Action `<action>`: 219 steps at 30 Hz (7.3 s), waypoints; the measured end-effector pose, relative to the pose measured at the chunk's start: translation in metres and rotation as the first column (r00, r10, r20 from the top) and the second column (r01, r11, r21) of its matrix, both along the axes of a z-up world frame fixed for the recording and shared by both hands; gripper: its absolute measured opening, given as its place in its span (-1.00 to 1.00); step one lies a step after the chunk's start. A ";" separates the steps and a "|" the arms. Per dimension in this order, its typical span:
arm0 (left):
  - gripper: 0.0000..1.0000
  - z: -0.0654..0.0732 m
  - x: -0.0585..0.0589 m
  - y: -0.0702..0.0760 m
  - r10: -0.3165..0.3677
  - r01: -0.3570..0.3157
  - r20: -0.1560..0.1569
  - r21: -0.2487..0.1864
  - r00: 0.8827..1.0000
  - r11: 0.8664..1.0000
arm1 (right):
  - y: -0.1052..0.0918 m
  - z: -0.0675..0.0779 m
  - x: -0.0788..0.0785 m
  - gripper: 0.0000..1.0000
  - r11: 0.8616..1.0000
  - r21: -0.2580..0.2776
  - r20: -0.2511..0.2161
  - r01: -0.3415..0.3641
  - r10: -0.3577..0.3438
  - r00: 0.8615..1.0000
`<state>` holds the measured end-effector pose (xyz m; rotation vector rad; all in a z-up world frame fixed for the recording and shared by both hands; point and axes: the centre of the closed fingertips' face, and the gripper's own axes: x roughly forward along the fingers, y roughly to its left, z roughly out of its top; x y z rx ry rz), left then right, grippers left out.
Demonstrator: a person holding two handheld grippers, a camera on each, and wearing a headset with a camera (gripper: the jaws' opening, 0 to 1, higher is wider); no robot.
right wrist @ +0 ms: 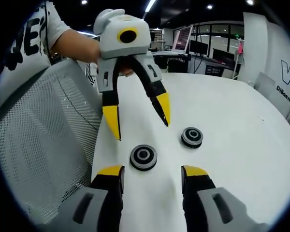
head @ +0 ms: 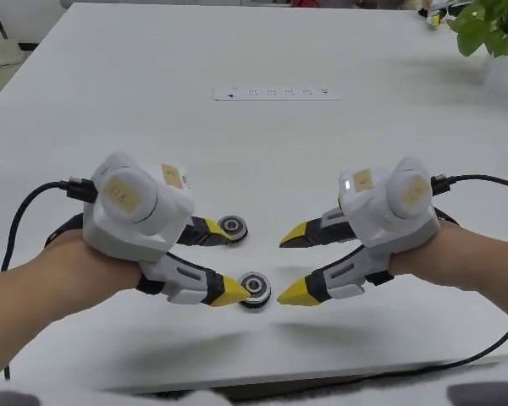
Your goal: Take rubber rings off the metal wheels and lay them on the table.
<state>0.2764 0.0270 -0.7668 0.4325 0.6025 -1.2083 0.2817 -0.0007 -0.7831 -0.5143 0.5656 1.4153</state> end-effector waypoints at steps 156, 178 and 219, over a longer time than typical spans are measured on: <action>-0.75 -0.028 -0.004 -0.015 -0.009 0.008 0.042 0.022 0.999 1.000 | 0.012 -0.007 -0.003 -1.00 0.938 0.134 -0.404 0.319 -0.242 0.882; -0.73 -0.028 -0.002 -0.014 -0.013 0.012 0.047 0.008 0.999 1.000 | 0.021 0.003 -0.007 -1.00 0.935 0.187 -0.422 0.302 -0.202 0.884; -0.03 0.017 -0.012 0.022 0.028 -0.024 0.048 -0.088 0.998 0.996 | 0.029 0.031 0.001 -1.00 0.919 0.236 -0.434 0.316 -0.191 0.881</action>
